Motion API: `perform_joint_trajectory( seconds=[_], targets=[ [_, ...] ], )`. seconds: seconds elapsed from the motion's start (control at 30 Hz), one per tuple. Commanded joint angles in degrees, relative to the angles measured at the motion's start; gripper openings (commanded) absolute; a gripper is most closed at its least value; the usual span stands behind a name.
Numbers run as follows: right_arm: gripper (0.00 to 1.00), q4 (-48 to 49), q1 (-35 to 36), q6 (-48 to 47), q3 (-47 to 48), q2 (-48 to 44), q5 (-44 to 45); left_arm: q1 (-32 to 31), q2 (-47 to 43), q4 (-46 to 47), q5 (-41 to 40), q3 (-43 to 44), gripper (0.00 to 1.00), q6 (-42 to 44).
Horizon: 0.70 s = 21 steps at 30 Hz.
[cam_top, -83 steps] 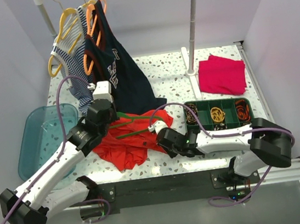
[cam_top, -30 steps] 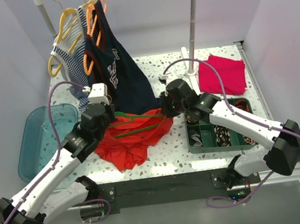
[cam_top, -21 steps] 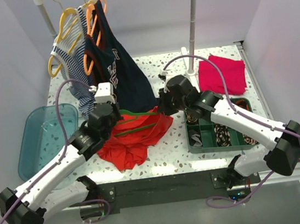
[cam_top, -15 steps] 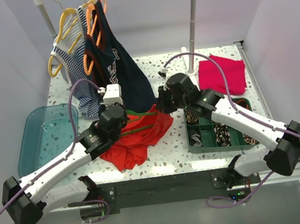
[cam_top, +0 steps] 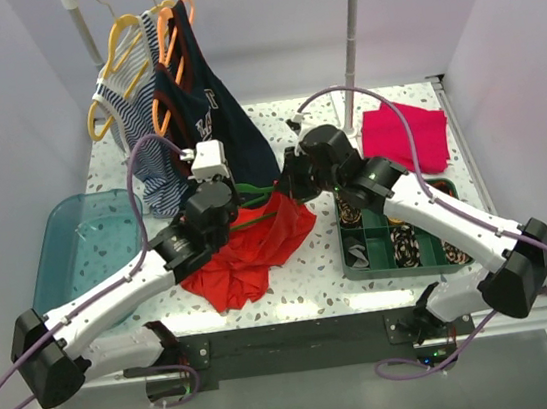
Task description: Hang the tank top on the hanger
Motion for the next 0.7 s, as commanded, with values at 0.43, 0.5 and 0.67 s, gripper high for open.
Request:
perform_joint_trajectory(
  seconds=[0.43, 0.5, 0.67],
  targets=[
    [0.82, -0.5, -1.4, -31.6, 7.4, -9.7, -5.3, -0.3, -2.7, -3.5, 15.1, 13.9, 0.00, 8.3],
    [0.81, -0.2, -2.3, -35.5, 6.2, -11.6, -10.9, -0.3, -3.6, -5.1, 16.9, 15.6, 0.00, 9.0],
    [0.80, -4.9, -6.0, -42.0, 9.9, -9.5, -24.4, -0.3, -5.6, -9.4, 22.8, 19.6, 0.00, 10.8]
  ],
)
